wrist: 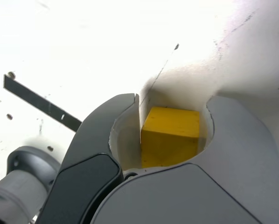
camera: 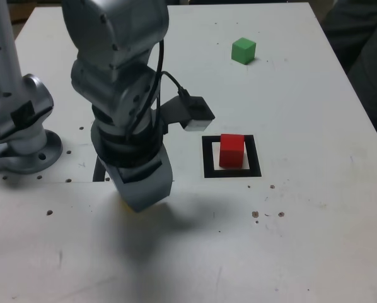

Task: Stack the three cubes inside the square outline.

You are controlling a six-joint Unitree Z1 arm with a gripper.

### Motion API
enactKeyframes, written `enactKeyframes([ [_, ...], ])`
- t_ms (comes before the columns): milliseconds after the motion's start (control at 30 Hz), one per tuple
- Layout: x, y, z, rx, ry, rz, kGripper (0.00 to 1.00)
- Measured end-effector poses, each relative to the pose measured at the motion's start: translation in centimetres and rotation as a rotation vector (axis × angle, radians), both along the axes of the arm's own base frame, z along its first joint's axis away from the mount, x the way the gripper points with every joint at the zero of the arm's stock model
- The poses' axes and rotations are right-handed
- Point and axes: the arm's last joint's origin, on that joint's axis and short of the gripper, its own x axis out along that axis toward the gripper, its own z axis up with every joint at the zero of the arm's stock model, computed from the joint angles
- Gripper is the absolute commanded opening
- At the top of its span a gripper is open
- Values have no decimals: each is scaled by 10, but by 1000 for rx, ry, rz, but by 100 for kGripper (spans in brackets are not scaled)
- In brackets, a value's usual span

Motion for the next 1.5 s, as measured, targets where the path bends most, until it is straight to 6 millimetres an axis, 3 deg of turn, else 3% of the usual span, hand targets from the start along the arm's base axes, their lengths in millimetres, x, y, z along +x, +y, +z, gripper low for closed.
enactKeyframes([
  [233, 1, 0, 21, 15, -10, 21, 33],
  [433, 7, -1, 54, 49, -33, 58, 33],
  [767, 35, 30, 85, 32, -77, 283, 33],
  [967, 59, 48, 91, 13, -88, 407, 33],
  [1267, 113, 70, 87, -20, -115, 624, 33],
  [1500, 142, 80, 79, -46, -113, 701, 33],
])
